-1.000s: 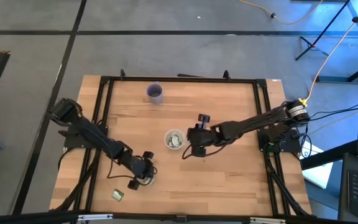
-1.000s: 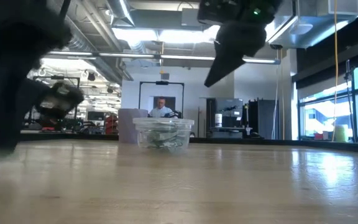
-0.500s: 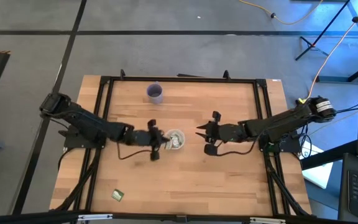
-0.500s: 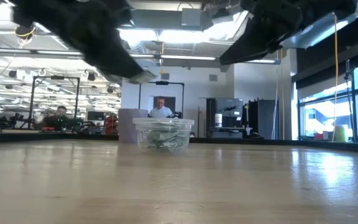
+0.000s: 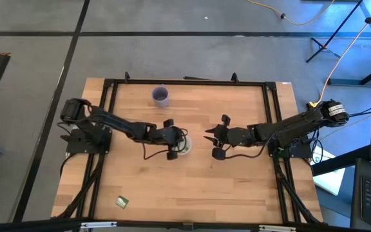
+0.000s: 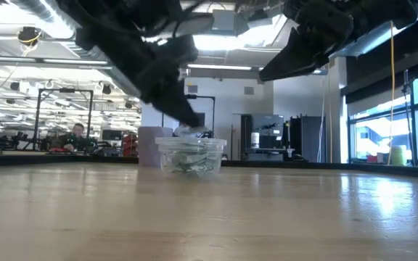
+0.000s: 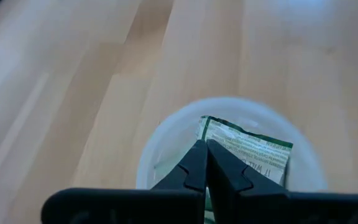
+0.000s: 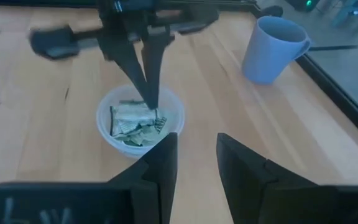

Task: Pick and place Stevia / Truvia into bins
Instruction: Put the truvia packet into the transparent container

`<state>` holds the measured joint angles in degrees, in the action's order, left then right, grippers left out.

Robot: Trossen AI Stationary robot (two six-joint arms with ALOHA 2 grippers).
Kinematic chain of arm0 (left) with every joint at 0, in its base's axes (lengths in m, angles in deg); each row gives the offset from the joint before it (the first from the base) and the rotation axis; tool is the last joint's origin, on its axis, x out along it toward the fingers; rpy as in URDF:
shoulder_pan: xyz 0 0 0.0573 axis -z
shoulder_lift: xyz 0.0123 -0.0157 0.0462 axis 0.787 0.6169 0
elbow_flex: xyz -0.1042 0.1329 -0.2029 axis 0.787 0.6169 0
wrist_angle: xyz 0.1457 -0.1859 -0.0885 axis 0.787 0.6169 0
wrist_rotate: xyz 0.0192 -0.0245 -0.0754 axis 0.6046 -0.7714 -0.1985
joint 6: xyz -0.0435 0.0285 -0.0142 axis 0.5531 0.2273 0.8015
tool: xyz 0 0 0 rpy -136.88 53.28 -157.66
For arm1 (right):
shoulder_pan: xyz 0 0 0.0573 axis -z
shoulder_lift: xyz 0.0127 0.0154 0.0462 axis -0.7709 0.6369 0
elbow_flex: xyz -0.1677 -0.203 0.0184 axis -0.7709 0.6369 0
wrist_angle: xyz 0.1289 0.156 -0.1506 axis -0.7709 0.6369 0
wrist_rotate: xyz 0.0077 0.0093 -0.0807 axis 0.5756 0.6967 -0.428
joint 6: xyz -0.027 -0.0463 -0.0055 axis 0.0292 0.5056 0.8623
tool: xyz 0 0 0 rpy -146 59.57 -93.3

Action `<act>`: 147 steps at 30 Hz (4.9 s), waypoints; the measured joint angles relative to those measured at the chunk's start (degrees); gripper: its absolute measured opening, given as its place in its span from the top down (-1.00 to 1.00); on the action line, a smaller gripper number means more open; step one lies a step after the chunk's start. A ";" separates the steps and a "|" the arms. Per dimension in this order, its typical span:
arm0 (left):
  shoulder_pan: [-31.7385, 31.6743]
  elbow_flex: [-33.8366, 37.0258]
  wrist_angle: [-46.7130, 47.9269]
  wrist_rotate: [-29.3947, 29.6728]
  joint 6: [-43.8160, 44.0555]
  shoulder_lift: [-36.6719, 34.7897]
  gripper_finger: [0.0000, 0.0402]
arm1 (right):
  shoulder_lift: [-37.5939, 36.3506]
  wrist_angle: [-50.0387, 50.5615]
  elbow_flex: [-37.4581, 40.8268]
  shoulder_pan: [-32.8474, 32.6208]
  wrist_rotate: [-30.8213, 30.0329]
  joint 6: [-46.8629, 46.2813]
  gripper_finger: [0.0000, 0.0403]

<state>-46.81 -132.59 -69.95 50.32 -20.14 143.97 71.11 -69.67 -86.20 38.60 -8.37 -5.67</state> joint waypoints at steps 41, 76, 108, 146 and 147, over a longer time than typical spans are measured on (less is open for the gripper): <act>20.93 0.02 27.02 -14.51 8.63 -14.21 0.69 | 0.04 6.56 -0.02 -0.04 0.11 -5.92 0.43; 48.77 -2.66 28.32 -21.06 52.82 2.98 0.55 | 0.04 5.82 -0.02 0.02 -0.04 -5.85 0.43; 47.34 -9.21 41.08 -9.63 41.21 4.51 0.97 | 0.04 6.15 -0.02 0.03 -0.07 -5.42 0.43; 2.85 -9.55 13.70 1.65 -10.42 7.98 0.90 | 0.04 7.48 -0.04 0.04 -0.04 -2.87 0.43; 2.86 -9.55 13.82 1.61 -10.62 7.50 0.86 | 0.04 7.48 -0.04 0.04 -0.04 -2.86 0.43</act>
<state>-43.94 -142.15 -56.13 51.93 -30.76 151.47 71.16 -62.19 -86.24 38.64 -8.42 -8.53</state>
